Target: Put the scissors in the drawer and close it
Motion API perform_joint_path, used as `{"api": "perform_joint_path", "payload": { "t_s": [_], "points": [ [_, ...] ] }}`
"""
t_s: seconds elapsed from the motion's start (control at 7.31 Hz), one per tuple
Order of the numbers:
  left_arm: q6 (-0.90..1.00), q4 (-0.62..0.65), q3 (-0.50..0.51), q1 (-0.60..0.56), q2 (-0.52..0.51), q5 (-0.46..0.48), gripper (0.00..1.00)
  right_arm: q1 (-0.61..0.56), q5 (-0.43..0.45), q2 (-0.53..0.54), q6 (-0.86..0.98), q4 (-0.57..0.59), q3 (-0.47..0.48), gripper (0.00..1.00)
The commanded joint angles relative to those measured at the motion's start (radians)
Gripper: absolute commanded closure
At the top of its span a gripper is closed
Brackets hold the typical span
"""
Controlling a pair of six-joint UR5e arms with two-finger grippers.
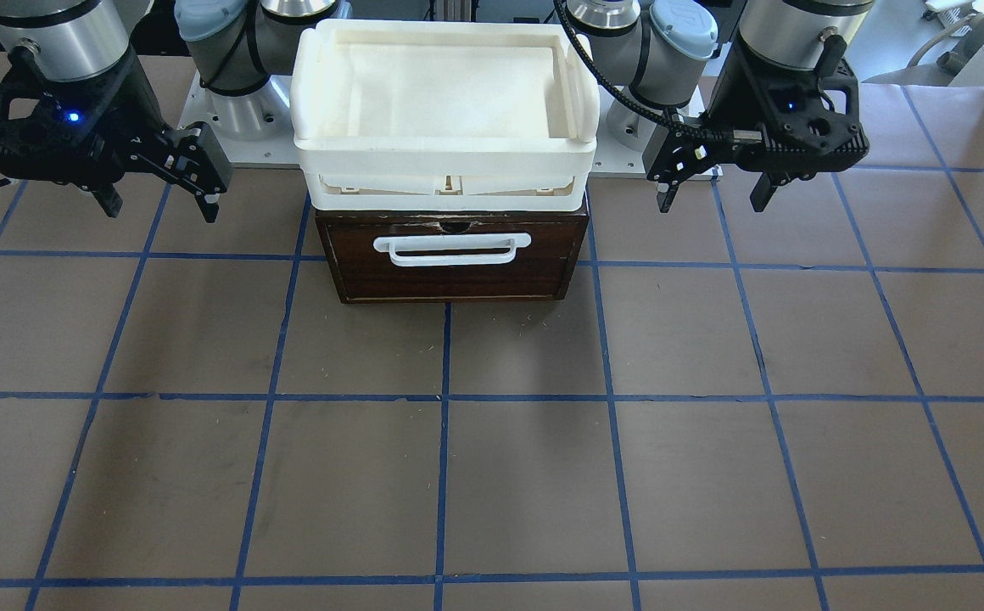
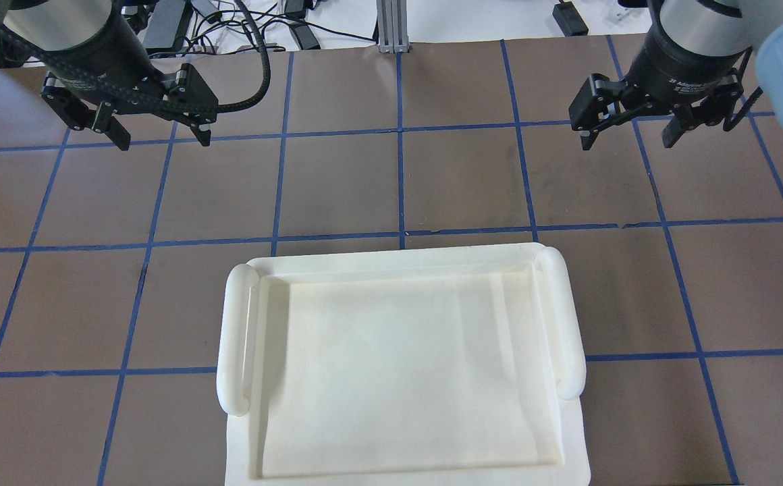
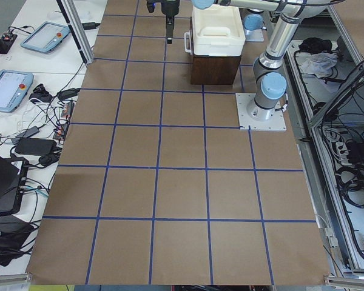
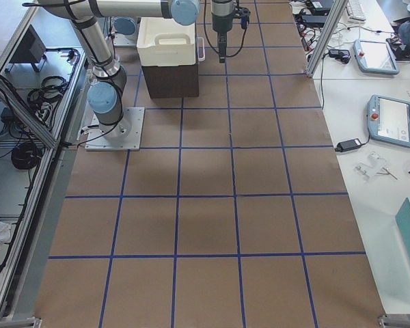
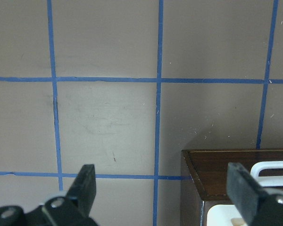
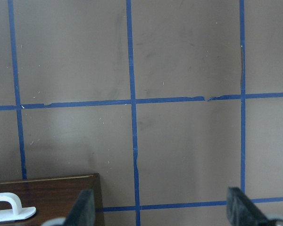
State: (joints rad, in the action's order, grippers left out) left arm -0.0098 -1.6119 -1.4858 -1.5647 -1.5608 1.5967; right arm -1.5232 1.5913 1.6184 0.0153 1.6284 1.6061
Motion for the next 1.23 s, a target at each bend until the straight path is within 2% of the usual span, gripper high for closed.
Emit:
{"api": "perform_joint_path", "payload": {
  "t_s": [0.0,1.09],
  "points": [
    [-0.004,0.0,0.002,-0.005,-0.013,-0.004,0.0,0.0,0.006,0.0,0.0,0.001,0.0,0.0],
    [-0.004,0.0,0.001,-0.005,-0.025,-0.001,0.0,0.002,0.004,0.0,0.002,0.001,0.0,0.0]
  ]
}}
